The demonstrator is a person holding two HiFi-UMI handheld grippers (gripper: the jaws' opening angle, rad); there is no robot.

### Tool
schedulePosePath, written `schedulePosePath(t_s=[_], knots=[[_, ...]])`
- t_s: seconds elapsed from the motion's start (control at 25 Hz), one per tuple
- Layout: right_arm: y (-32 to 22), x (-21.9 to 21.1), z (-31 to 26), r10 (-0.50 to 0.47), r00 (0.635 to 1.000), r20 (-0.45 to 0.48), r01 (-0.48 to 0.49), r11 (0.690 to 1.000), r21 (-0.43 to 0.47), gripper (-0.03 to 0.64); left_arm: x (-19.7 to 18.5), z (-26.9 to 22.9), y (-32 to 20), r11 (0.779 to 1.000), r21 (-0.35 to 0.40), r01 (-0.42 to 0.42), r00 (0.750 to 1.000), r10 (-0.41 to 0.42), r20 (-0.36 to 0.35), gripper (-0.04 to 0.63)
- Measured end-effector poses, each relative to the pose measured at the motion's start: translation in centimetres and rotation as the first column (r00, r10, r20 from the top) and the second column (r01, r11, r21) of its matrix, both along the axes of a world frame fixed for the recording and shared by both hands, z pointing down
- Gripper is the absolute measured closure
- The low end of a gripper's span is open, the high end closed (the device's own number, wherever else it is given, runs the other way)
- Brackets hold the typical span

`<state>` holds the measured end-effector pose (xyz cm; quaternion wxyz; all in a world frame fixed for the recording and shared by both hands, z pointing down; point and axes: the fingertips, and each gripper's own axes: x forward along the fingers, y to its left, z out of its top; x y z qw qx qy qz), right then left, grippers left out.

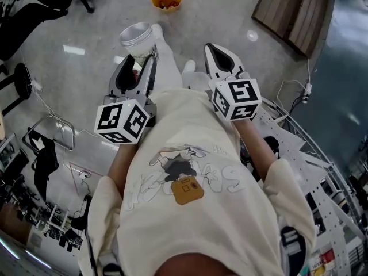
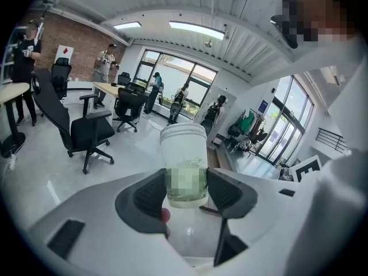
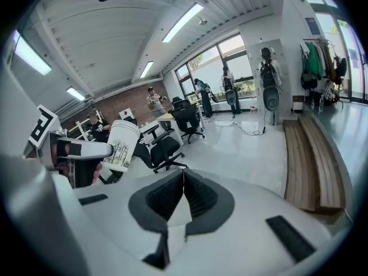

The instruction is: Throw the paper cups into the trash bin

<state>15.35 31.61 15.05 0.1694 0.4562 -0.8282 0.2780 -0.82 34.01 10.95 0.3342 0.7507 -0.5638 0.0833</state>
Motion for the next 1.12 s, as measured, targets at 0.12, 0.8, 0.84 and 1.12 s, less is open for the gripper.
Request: schedulePosePath(t_s=[0.12,0.8,0.84,1.12], knots=[[-3.6,-1.9,0.5,-0.019,1.000,-0.013,0.019,1.000,0.006,0.609,-1.6,1.1,-3.7,1.000,-0.014,0.000,1.000,0.000,-0.010,0.365],[-27.7,-13.7,2.9,-0.077,0.994,-0.076,0.079,0.997,0.026,0.609,-12.3,6.2,-27.1,0.990,-0.118,-0.076,0.995,0.067,-0.075,0.365],[-28.6,-13.8,3.3,-0.075,0.994,-0.078,0.077,0.997,0.024,0.609,-12.3,7.0,-27.8,0.989,-0.127,-0.074,0.995,0.065,-0.073,0.365],[-34.0,-14.1,8.2,-0.134,0.987,-0.090,0.136,0.990,0.020,0.609,-10.3,14.3,-32.2,0.977,-0.211,-0.039,0.997,0.023,-0.080,0.365]])
